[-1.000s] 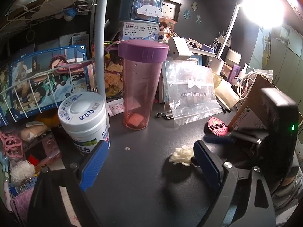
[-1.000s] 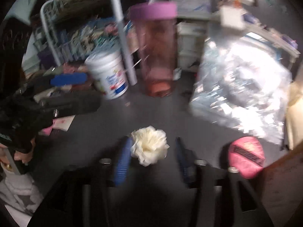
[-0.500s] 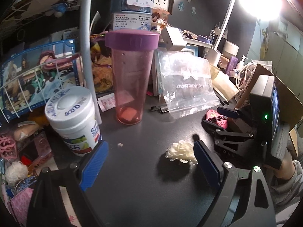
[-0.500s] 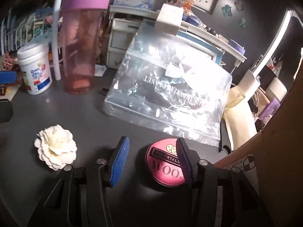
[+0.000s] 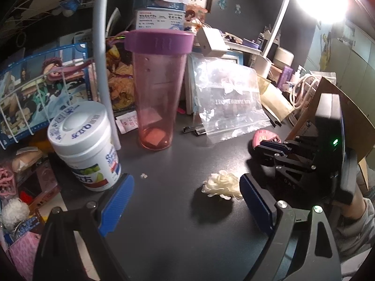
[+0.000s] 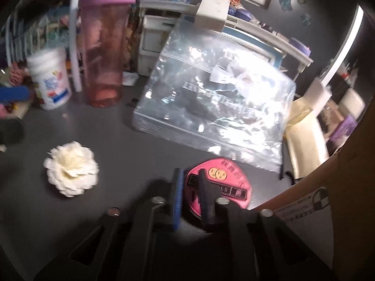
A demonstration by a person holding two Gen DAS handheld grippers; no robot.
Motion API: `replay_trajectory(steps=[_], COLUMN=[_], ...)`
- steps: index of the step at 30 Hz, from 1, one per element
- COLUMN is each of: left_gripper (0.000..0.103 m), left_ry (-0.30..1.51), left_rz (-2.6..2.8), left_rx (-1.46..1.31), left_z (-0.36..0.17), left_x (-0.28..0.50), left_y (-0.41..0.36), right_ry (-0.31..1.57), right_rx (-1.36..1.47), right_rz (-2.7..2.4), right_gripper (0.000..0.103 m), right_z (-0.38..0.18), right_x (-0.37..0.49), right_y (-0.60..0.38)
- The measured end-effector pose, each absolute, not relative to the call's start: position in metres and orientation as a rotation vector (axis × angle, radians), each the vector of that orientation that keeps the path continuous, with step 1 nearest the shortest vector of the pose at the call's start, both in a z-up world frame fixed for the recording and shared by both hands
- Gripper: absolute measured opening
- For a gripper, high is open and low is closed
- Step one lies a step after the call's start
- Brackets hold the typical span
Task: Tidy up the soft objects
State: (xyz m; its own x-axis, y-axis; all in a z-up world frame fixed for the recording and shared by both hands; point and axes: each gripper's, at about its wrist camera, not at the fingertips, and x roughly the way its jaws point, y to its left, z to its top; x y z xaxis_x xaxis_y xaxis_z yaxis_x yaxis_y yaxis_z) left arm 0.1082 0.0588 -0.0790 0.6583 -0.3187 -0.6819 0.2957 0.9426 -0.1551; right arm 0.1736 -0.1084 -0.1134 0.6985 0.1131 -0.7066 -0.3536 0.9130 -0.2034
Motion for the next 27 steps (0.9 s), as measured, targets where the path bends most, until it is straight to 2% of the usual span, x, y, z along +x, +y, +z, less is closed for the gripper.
replay_trajectory(steps=[4, 7, 8, 10, 11, 18, 21, 22, 23, 25, 27], left_gripper=[0.09, 0.09, 0.09, 0.09, 0.09, 0.09, 0.09, 0.089, 0.085, 0.074, 0.06], left_ry=[0.797, 0.812, 0.815, 0.816, 0.816, 0.877, 0.903, 0.91, 0.91, 0.919, 0.931], left_rz=[-0.353, -0.347, -0.347, -0.349, -0.35, -0.392, -0.422, -0.431, -0.436, -0.446, -0.448], left_rx=[-0.017, -0.001, 0.0, -0.001, -0.001, 0.028, 0.061, 0.073, 0.08, 0.09, 0.093], left_z=[-0.083, -0.087, -0.087, -0.087, -0.088, -0.097, -0.103, -0.106, -0.107, -0.111, -0.115], left_x=[0.112, 0.115, 0.116, 0.117, 0.118, 0.132, 0.139, 0.14, 0.14, 0.143, 0.146], left_y=[0.052, 0.047, 0.046, 0.044, 0.044, 0.024, 0.009, 0.004, 0.001, -0.004, -0.007], right_ry=[0.822, 0.749, 0.737, 0.72, 0.716, 0.767, 0.757, 0.755, 0.751, 0.729, 0.717], right_rx=[-0.244, -0.305, -0.317, -0.36, -0.371, -0.441, -0.457, -0.452, -0.446, -0.428, -0.409], right_rz=[0.435, 0.349, 0.312, 0.234, 0.224, 0.175, 0.14, 0.147, 0.153, 0.176, 0.19], right_gripper=[0.005, 0.007, 0.01, 0.038, 0.039, 0.036, 0.025, 0.025, 0.023, 0.012, 0.011], right_z=[-0.111, -0.107, -0.105, -0.104, -0.105, -0.122, -0.124, -0.124, -0.124, -0.119, -0.116], right_x=[0.169, 0.16, 0.16, 0.158, 0.158, 0.168, 0.167, 0.167, 0.167, 0.164, 0.163], right_y=[-0.107, -0.104, -0.105, -0.104, -0.104, -0.099, -0.106, -0.107, -0.109, -0.11, -0.11])
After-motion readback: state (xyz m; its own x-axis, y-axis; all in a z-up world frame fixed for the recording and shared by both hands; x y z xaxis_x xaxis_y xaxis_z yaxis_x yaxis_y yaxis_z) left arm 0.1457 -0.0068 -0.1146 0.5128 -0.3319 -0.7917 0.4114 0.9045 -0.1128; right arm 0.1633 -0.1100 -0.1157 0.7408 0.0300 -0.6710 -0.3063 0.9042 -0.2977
